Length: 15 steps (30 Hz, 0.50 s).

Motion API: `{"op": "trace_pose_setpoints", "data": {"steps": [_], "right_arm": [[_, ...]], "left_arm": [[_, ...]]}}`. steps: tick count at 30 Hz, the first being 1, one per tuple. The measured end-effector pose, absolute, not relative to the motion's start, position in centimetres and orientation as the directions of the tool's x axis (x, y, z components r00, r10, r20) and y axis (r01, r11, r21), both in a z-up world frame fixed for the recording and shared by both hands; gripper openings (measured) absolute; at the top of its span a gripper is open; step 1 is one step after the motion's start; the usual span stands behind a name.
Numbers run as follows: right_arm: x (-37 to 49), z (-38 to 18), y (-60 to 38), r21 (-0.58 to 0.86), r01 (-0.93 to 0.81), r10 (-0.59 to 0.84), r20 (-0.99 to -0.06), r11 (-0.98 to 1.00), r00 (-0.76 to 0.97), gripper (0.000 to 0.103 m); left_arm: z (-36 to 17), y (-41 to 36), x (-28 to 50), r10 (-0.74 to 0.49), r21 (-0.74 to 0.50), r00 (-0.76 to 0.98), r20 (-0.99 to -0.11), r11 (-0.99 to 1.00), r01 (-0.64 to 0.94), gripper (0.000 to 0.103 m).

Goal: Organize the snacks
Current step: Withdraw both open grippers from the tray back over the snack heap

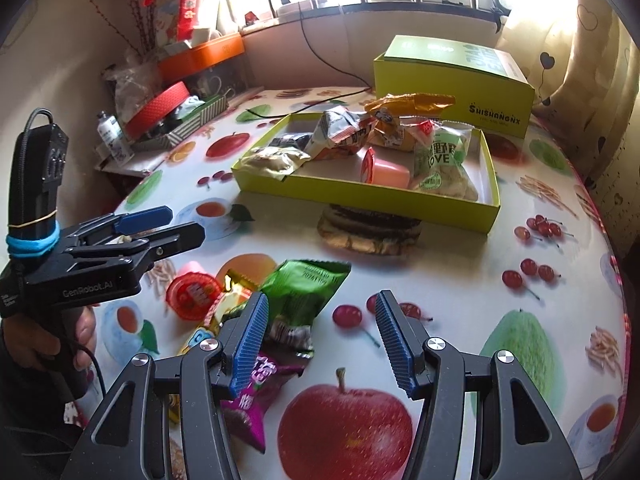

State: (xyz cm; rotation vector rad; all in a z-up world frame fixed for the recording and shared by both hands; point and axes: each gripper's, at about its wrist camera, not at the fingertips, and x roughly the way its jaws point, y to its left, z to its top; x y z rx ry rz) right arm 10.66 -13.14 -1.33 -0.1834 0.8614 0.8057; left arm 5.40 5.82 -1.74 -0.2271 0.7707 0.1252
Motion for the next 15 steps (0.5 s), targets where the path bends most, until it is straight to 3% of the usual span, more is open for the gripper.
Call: {"op": "trace_pose_setpoints", "data": {"steps": [15], "right_arm": [[8.1, -1.0, -13.4, 0.160, -0.702, 0.560, -0.733, 0.694, 0.387, 0.056]], "left_arm": [[-1.3, 4.4, 3.0, 0.018, -0.153, 0.718, -0.695, 0.973, -0.172, 0.074]]}}
